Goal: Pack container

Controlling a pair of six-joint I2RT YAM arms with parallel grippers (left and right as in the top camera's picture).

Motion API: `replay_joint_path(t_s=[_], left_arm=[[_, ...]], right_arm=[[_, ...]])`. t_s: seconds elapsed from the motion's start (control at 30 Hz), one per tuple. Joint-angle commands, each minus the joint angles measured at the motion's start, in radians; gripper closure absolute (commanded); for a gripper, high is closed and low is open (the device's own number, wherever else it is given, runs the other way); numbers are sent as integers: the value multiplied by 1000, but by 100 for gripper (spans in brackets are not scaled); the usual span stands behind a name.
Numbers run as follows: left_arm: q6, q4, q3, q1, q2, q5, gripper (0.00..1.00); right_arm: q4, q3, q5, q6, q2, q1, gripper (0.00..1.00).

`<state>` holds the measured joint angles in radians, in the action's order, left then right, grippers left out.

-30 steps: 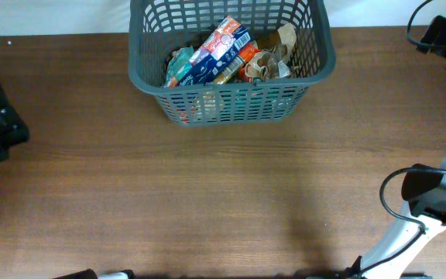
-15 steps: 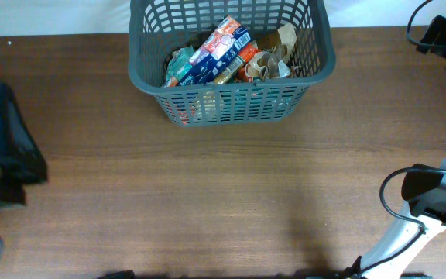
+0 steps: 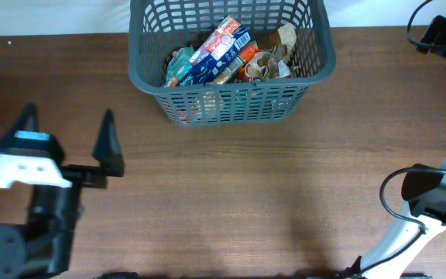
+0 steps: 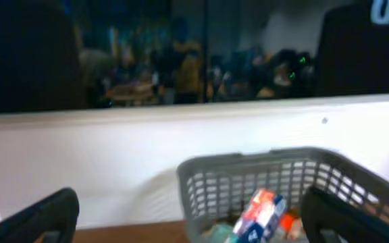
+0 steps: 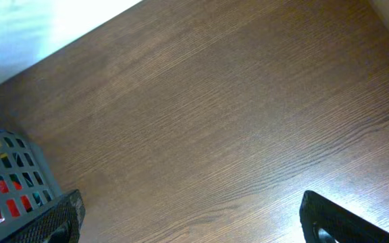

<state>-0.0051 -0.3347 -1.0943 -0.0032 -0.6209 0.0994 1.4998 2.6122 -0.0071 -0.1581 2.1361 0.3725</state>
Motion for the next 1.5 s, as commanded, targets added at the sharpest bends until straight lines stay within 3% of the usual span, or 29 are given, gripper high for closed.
replay_joint_path(t_s=[0.0, 0.13, 0.43, 1.03, 1.3, 1.47], left_arm=[[-2, 114, 196, -23, 92, 9, 1], [-2, 244, 440, -23, 200, 2, 1], [-2, 249, 718, -18, 367, -128, 1], [-3, 335, 983, 43, 603, -134, 1], [-4, 372, 1042, 43, 616, -148, 1], [-112, 355, 1086, 43, 616, -149, 1]], right_arm=[[0, 3, 8, -8, -13, 1, 1], [0, 3, 8, -8, -13, 1, 1], [0, 3, 8, -8, -13, 1, 1], [0, 3, 8, -8, -13, 1, 1], [0, 3, 8, -8, -13, 1, 1], [0, 3, 8, -8, -13, 1, 1]])
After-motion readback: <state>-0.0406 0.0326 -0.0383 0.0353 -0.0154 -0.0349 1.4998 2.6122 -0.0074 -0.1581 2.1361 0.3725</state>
